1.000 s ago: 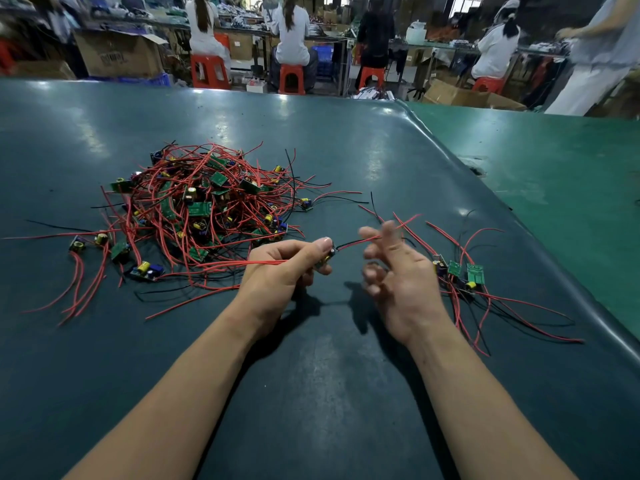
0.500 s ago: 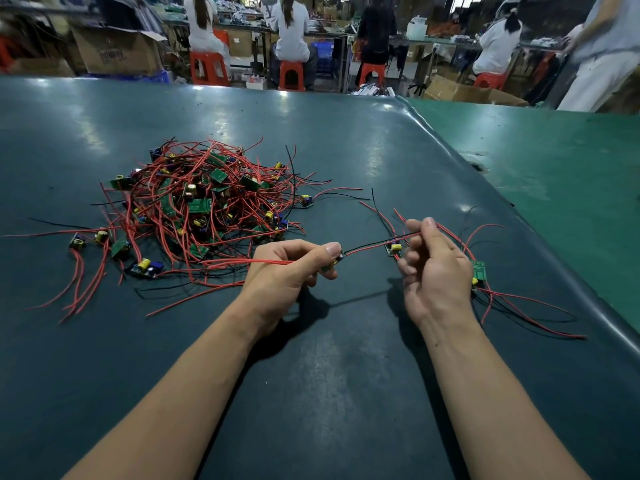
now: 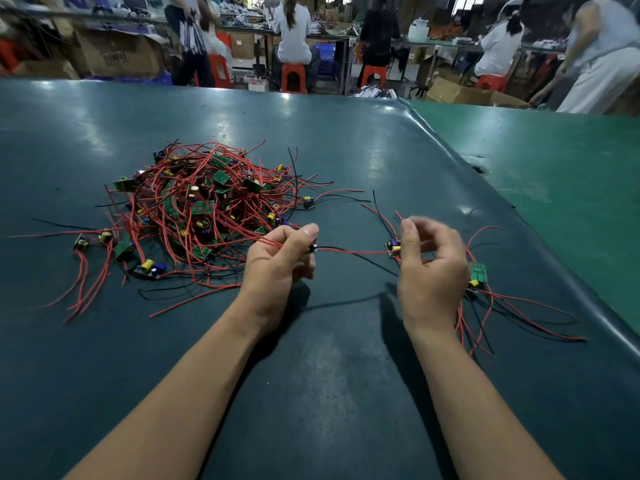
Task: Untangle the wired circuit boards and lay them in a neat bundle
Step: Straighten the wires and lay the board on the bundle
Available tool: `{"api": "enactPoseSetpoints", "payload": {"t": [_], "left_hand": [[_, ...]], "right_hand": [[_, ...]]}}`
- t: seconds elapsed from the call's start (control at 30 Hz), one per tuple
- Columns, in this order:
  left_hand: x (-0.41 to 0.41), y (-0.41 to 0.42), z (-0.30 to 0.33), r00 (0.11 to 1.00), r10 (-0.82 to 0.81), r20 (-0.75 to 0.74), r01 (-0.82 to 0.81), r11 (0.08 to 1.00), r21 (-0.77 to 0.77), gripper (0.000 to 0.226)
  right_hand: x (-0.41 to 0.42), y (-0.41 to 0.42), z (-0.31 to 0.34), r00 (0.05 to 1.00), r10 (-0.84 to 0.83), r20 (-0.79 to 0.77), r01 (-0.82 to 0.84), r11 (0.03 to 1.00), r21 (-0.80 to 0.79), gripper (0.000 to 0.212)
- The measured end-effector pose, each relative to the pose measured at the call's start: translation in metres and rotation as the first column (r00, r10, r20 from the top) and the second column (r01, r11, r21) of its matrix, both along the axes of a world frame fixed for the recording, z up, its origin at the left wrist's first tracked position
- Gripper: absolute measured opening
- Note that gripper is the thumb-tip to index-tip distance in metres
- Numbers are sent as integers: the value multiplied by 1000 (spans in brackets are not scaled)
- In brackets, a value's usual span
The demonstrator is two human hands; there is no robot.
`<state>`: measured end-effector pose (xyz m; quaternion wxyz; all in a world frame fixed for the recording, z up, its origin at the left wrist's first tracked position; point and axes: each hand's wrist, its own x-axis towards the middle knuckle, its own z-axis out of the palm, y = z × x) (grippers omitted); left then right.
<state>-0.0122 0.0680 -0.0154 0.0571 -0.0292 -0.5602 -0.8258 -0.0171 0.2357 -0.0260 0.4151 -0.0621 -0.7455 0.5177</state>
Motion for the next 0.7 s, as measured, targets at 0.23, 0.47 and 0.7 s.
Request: {"api": "enactPoseSetpoints", "payload": {"t": [0.23, 0.47, 0.7], "left_hand": [[7, -13, 19, 987, -147, 64, 117, 935, 336, 34], [11, 1, 16, 988, -73, 134, 91, 987, -135, 64], [9, 11, 1, 989, -57, 136, 80, 982, -170, 31]], "right_hand": [[7, -8, 6, 942, 327, 78, -292, 911, -291, 31], [16, -22, 9, 611, 784, 103, -633, 563, -531, 26], [16, -28, 8, 588, 807, 59, -636, 506, -582, 21]]}}
